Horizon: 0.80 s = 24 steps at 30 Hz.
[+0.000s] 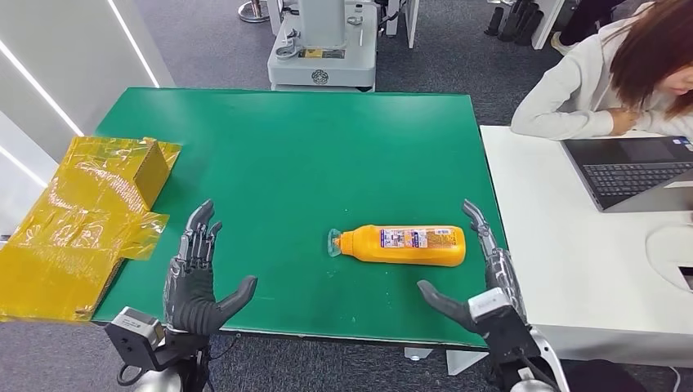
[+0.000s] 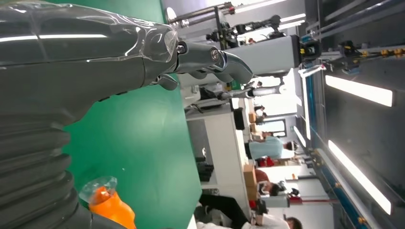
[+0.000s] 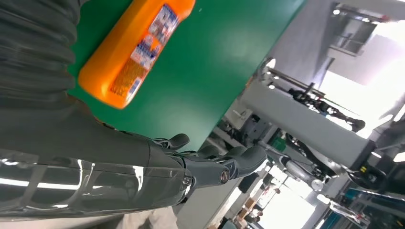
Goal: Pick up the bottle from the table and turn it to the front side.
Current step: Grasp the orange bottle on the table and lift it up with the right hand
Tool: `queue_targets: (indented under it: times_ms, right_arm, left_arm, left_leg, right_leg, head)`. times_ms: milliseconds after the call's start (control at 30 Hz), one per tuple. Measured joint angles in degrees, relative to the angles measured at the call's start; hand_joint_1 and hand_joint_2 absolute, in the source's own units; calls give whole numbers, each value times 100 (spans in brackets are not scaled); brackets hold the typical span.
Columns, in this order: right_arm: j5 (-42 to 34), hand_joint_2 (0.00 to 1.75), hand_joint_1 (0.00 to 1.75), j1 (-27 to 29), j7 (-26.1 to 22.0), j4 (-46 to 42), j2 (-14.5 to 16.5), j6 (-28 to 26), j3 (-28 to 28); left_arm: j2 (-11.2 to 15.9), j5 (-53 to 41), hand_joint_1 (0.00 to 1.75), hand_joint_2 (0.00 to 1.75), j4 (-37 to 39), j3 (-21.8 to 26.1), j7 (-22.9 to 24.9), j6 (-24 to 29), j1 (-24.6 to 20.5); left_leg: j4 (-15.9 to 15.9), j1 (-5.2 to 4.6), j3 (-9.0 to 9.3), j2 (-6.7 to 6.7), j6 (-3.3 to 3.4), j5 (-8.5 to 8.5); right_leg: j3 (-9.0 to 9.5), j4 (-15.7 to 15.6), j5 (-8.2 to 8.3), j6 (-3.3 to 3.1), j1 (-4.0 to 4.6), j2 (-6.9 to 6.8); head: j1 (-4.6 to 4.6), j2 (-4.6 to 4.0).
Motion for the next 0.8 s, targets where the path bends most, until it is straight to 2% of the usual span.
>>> queue_targets:
  times_ms: [167, 333, 400, 567, 800]
  right_arm:
    - [65, 175, 0, -617, 472, 390, -335, 619, 8]
    - [-354, 175, 0, -1275, 827, 928, -450, 1378, 130]
    - [-467, 175, 0, -1657, 1045, 1289, -486, 1788, 310]
    - [-341, 175, 0, -2460, 1317, 2065, -573, 2419, 817]
    - [-76, 175, 0, -3256, 1537, 2759, -739, 3198, 1509]
  left_arm:
    - [0, 111, 0, 175, 151, -84, 7, -97, -233]
    - [-7, 186, 0, 175, 323, -161, 10, -207, -461]
    - [-34, 210, 0, 175, 408, -216, 36, -285, -600]
    - [-109, 255, 0, 175, 598, -305, 120, -367, -894]
    - [-125, 461, 0, 175, 820, -387, 184, -478, -1115]
  left_leg:
    - [3, 0, -3, -1, 5, 4]
    - [4, 0, -5, 1, 3, 7]
    - [4, 0, -6, 2, 3, 11]
    - [8, 0, -9, -1, 3, 16]
    - [10, 0, -15, -1, 2, 16]
  right_leg:
    - [0, 1, 4, 2, 0, 0]
    - [-3, 2, 9, -2, 0, 2]
    - [-6, 2, 15, -3, 0, 4]
    - [-6, 3, 18, -1, 0, 1]
    - [-11, 3, 19, 1, 0, 3]
  head:
    - [0, 0]
    - [-2, 0]
    - [-2, 0]
    - [-2, 0]
    - [-2, 0]
